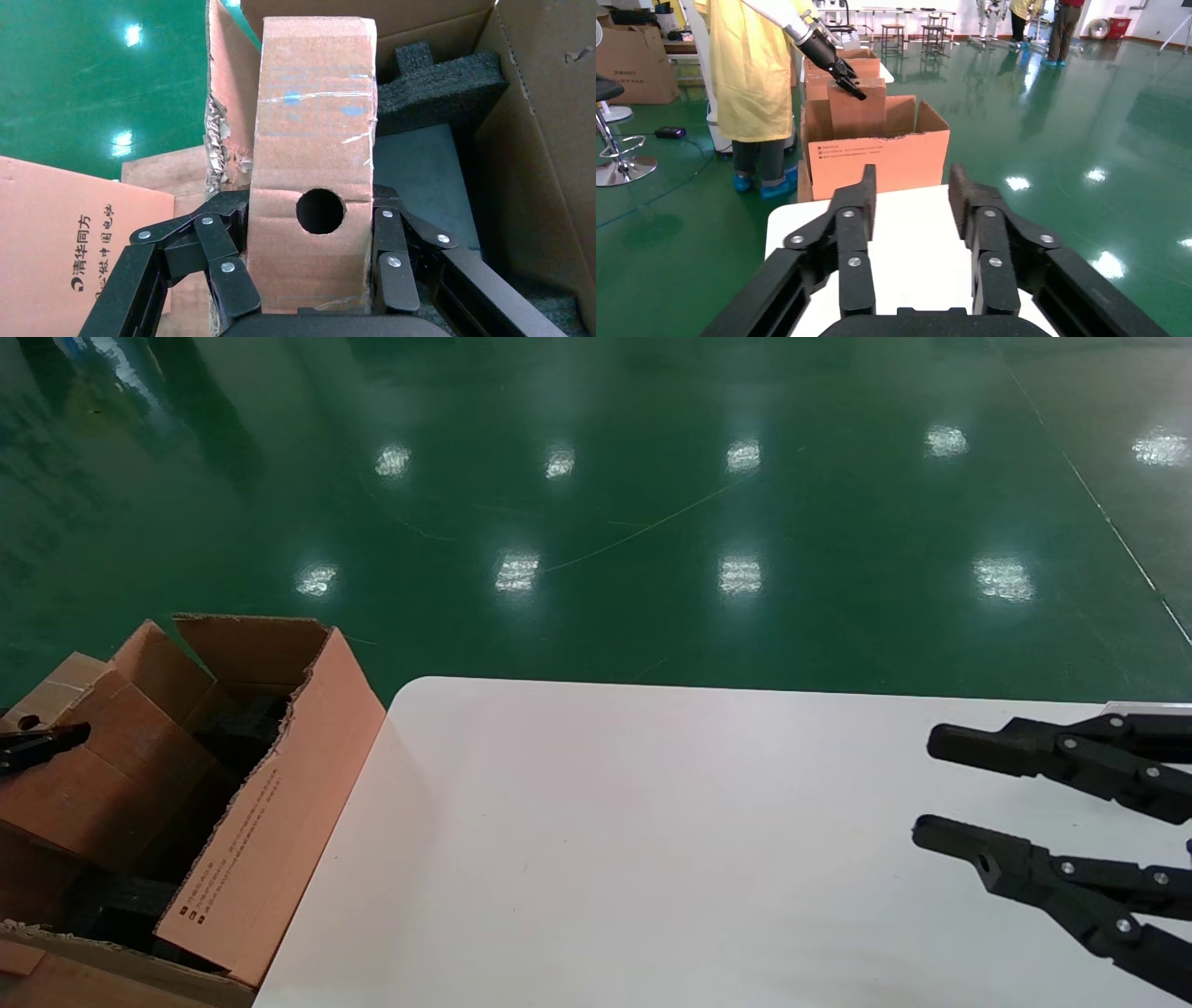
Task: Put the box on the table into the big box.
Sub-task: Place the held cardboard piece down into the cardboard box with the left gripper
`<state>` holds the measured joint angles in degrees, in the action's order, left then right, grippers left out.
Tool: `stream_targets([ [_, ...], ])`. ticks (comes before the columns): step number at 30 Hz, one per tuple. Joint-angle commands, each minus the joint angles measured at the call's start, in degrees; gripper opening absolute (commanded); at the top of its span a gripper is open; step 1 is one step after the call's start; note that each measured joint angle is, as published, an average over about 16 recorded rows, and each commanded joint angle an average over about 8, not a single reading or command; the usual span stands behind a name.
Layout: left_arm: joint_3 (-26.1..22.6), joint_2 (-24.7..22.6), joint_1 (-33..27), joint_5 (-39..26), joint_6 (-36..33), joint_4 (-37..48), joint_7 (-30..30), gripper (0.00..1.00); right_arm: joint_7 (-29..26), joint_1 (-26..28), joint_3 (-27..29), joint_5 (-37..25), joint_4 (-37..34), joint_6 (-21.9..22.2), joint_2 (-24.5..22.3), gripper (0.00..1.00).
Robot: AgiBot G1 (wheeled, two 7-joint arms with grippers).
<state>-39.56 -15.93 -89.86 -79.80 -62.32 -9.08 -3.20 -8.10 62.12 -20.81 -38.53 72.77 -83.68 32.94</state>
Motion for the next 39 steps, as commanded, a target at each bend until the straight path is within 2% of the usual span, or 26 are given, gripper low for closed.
stream_targets([
  [1,0.19,0.02,0.58,0.41,0.31,-0.01,0.07,0.00,0.00,0.00,0.00,0.00,0.00,0.00,0.00,1.00],
  [22,2.84,-1.21,8.88,5.55,5.22,2.15,1.59,0.00,0.01,0.00,-0.01,0.01,0.00,0.01,0.00,1.00],
  [39,4.93,-2.03,14.77,9.73,6.40,-0.51,-1.83,0.00,0.01,0.01,-0.02,0.02,0.00,0.01,-0.01,1.00],
])
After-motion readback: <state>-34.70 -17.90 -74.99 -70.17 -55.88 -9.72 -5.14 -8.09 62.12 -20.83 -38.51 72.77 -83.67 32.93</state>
